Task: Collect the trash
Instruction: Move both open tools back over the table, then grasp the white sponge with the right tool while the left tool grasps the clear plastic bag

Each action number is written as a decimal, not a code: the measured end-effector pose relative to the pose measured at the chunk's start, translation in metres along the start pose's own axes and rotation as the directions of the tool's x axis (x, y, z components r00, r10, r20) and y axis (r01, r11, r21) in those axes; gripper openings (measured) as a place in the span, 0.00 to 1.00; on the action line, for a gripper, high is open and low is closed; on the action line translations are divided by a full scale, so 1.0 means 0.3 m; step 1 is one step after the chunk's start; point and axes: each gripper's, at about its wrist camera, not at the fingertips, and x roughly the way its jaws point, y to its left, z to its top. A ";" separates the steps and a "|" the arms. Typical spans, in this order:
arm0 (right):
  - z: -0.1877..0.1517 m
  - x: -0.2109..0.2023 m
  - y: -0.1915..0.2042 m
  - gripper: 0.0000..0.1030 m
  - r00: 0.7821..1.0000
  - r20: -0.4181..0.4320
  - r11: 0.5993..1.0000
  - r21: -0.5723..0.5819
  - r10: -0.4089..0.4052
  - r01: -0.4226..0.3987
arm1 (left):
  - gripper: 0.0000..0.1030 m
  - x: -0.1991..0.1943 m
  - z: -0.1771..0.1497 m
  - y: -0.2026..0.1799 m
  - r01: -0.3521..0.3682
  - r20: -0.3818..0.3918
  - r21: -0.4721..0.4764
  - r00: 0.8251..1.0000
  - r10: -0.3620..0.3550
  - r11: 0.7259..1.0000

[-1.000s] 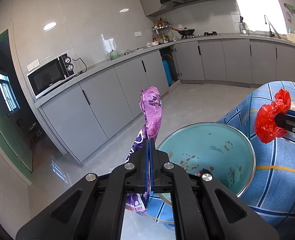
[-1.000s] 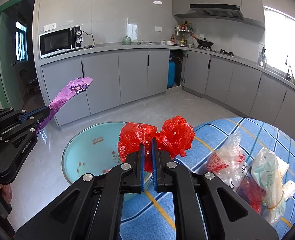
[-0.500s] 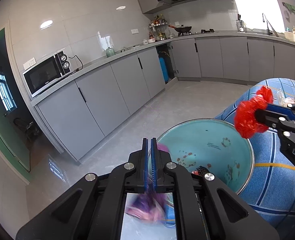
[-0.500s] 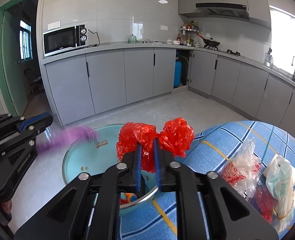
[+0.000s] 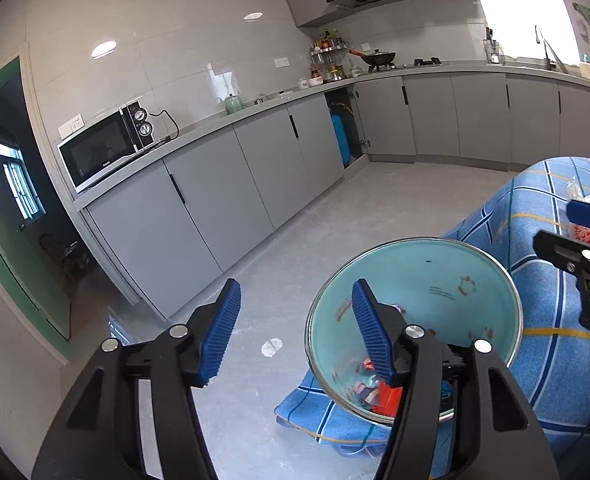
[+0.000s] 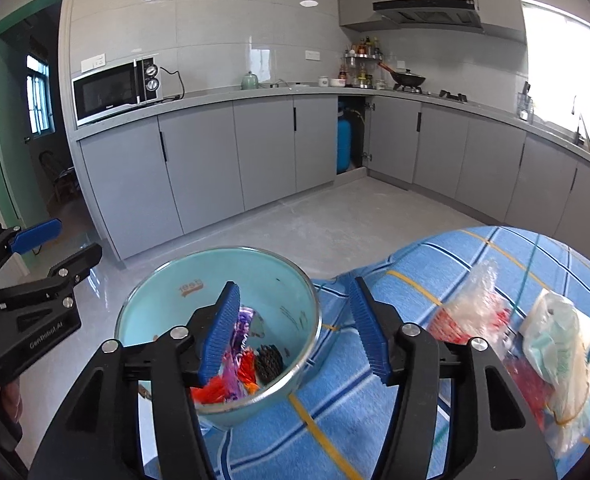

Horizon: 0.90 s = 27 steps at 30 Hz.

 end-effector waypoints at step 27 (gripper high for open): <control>-0.435 -0.551 -0.367 0.82 0.921 -0.124 0.894 0.226 -0.368 0.388 | 0.83 -0.227 -0.073 -0.341 0.276 0.009 0.092 0.961 -0.278 0.957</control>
